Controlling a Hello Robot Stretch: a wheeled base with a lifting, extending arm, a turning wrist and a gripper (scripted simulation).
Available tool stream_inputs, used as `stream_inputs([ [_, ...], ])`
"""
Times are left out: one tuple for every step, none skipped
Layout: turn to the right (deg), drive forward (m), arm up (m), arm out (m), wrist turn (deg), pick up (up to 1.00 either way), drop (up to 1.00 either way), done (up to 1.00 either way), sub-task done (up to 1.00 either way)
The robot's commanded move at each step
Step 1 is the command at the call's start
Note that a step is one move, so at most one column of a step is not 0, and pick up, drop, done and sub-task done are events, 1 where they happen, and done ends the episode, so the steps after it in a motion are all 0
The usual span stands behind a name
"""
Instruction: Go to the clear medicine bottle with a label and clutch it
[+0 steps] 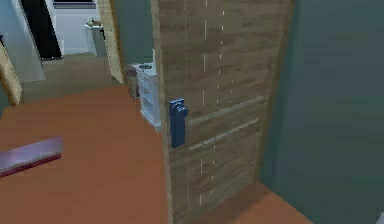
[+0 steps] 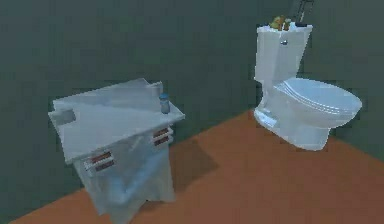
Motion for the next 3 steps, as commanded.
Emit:
stream_inputs([
  [-3.0,0.0,0.0,0.0,0.0,0.0,0.0,0.0,0.0],
  [45.0,0.0,0.0,0.0,0.0,0.0,0.0,0.0,0.0],
  [18.0,0.0,0.0,0.0,0.0,0.0,0.0,0.0,0.0],
])
